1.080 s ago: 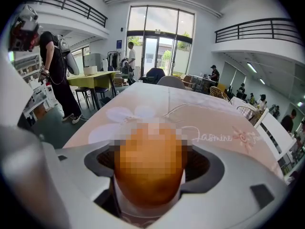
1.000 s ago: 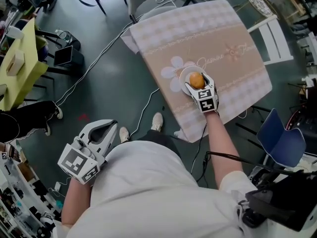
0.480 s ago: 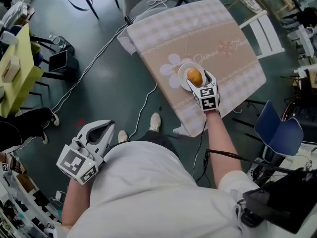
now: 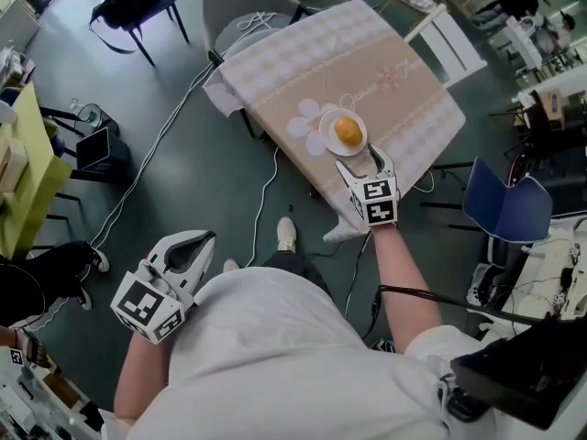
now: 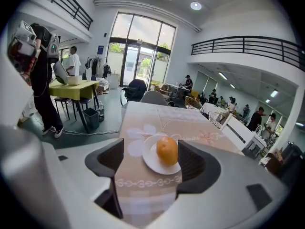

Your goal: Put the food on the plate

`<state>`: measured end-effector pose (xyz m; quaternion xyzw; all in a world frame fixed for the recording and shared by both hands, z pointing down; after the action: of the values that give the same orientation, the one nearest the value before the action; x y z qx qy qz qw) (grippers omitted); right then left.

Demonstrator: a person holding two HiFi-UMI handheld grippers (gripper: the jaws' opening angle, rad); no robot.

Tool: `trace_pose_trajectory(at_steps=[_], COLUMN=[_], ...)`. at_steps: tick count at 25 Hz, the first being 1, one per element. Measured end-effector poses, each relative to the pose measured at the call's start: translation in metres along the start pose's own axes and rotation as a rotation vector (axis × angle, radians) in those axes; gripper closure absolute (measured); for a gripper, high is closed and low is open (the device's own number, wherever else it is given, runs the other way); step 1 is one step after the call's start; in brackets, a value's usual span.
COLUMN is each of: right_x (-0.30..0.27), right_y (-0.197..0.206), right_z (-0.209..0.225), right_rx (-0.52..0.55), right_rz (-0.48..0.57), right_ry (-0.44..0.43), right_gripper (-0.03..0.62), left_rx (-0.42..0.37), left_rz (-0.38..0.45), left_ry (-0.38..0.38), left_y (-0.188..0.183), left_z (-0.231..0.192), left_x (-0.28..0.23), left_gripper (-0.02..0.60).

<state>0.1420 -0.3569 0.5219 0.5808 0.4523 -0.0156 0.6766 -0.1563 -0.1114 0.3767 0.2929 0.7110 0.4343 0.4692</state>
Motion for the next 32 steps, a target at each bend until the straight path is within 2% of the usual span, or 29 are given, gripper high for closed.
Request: trace_pose_trajectory(at_steps=[1, 3, 5, 7, 10, 17, 22, 32], right_x=[0.010, 0.028, 0.043, 0.052, 0.064, 0.102, 0.129, 0.146], right_y=[-0.001, -0.001, -0.001, 0.000, 0.001, -0.019, -0.038, -0.048], right_z=[-0.013, -0.040, -0.066, -0.093, -0.137, -0.234, -0.292, -0.360], right_rx=[-0.002, -0.003, -0.011, -0.049, -0.118, -0.105, -0.047, 0.034], right_rz=[0.004, 0.016, 0.028, 0.036, 0.045, 0.089, 0.121, 0.130], right_ry=[0.005, 0.023, 0.035, 0.023, -0.037, -0.129, -0.172, -0.239], right_gripper=[0.242, 0.366, 0.458, 0.520, 0.566, 0.580, 0.580, 0.582], left_rx=[-0.006, -0.013, -0.018, -0.027, -0.052, -0.068, -0.061, -0.074], left_rz=[0.002, 0.007, 0.009, 0.002, -0.011, -0.007, 0.011, 0.011], left_ry=[0.016, 0.043, 0.067, 0.085, 0.120, 0.202, 0.244, 0.276], left_y=[0.002, 0.009, 0.016, 0.024, 0.038, 0.062, 0.070, 0.081], left_z=[0.000, -0.001, -0.003, -0.006, -0.008, 0.000, 0.007, 0.012], left_x=[0.006, 0.018, 0.030, 0.041, 0.058, 0.089, 0.106, 0.118], left_gripper=[0.572, 0.572, 0.572, 0.572, 0.572, 0.572, 0.572, 0.572])
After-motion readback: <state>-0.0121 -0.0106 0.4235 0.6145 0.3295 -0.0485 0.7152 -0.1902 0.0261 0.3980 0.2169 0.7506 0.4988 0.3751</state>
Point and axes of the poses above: the fingertips, and each gripper's own axes: x backward along the fingers, z to its right, y out of its underside, the point moved 5 cm from there along x, backward along the fingers, and after that the axes turned 13 degrees about -y, right-handed, at the moved point
